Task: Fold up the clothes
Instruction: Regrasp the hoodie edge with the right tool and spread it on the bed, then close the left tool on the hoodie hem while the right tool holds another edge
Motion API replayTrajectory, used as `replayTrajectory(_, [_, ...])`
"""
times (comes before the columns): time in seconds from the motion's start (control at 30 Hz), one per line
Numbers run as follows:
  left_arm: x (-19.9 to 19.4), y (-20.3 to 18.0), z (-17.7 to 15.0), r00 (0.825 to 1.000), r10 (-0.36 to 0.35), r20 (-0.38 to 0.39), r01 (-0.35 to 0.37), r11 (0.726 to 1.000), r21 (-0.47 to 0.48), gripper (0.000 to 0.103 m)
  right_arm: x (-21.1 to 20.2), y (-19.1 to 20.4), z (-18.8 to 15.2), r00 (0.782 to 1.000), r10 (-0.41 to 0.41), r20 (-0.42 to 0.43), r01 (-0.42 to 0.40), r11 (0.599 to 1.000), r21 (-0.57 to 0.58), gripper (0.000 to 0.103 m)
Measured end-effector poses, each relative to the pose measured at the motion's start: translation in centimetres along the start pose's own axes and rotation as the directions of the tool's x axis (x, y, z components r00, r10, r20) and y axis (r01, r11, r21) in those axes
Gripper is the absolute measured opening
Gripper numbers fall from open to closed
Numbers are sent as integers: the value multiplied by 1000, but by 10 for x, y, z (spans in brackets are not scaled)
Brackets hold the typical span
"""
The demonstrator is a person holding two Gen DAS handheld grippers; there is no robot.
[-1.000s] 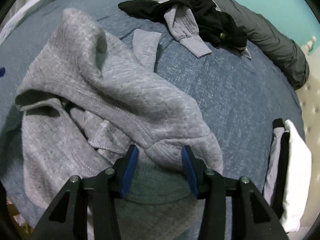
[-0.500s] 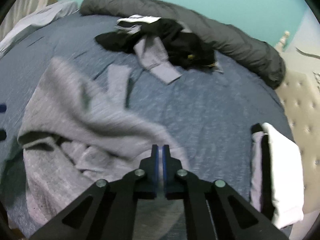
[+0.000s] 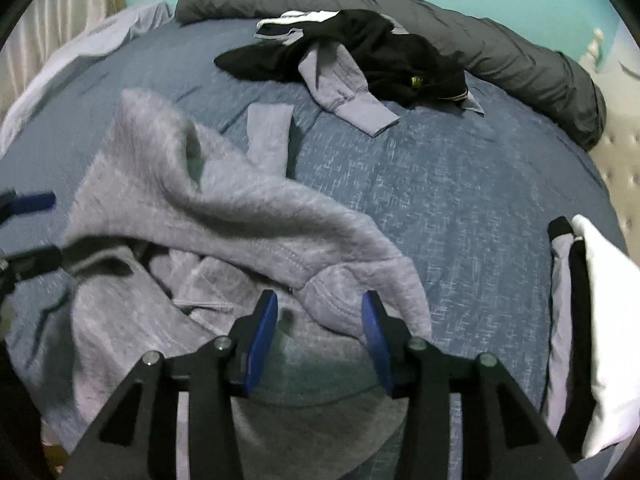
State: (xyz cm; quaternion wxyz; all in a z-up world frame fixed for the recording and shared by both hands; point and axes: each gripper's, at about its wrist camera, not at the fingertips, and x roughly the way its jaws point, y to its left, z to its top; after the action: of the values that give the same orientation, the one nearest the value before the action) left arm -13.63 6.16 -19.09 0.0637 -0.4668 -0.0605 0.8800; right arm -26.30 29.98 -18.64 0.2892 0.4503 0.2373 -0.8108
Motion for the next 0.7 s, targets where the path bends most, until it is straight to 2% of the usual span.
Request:
replayTrajectory(0.1, [4,-3,3,1000,13,-1,-13,1000,9,102,9,1,2,999,-38,-4,38,999,-7,44])
replayTrajectory(0.2, [0,-6,4,1000,7,18,-8,1000,18,103,11,5,2,1000,-7,-4,7,999,-34,44])
replayTrajectory(0.27, [2,-8,5,1000,17,19,-18,999,30,103,11,12,1,1000,-31,1,31,997,-68,44])
replayTrajectory(0.4, [11,-7,8,999,38,15,-38,999,23,102,10,4,0,998,-61,27,62,998,-27,44])
replayTrajectory(0.47, [15,-6,11,999,47,20,-47,999,16,101,9,0,0,996,-74,41,74,997,-3,37])
replayTrajectory(0.53, [17,-3,13,998,61,23,-62,998,11,96,8,-4,0,996,-80,47,79,997,21,29])
replayTrajectory(0.6, [20,0,13,997,79,22,-80,997,22,85,11,-4,2,995,-93,42,93,996,18,25])
replayTrajectory(0.67, [22,1,12,997,82,7,-82,996,38,76,8,-4,3,991,-122,62,121,993,11,16])
replayTrajectory(0.7, [22,1,11,997,77,1,-77,996,46,74,7,-6,3,989,-128,72,127,992,18,16])
